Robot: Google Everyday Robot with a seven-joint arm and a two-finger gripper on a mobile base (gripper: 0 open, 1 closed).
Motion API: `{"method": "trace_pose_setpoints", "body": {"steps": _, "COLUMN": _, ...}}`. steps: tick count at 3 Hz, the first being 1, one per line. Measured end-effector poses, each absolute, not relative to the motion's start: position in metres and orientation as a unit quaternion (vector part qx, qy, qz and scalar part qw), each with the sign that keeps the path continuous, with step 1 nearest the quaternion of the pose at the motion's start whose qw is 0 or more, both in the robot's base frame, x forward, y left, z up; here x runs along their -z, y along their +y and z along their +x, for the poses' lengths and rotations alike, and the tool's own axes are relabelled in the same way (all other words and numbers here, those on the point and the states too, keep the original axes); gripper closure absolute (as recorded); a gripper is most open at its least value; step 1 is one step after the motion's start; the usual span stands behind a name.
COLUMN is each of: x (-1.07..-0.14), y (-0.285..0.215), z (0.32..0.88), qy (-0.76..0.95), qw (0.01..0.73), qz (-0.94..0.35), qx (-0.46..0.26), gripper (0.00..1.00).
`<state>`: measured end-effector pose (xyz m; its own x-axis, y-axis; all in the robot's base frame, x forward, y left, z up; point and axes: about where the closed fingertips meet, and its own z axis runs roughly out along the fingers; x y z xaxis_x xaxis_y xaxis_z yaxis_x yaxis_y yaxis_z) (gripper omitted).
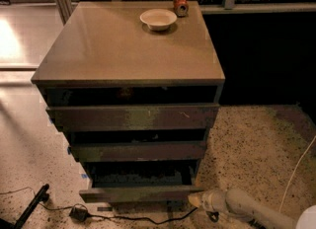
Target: Close bottom drawer
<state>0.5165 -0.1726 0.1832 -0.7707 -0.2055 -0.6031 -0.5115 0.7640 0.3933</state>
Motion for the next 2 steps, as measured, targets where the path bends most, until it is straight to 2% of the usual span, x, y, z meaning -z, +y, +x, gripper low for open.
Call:
{"method": "trace_pose_setpoints", "body": {"steps": 1, "x": -0.183, "y": -0.171, "z": 0.518, "qy": 0.897, "qw": 0.276, "qz": -0.199, "qx": -0.281, "gripper": 1.0}}
{"method": "trace_pose_setpoints", "body": {"steps": 2, "x": -0.196, "y": -0.14, "z": 0.554, "qy": 0.875, "qw": 0.329, "qz": -0.185, "qx": -0.304, "gripper": 1.0}}
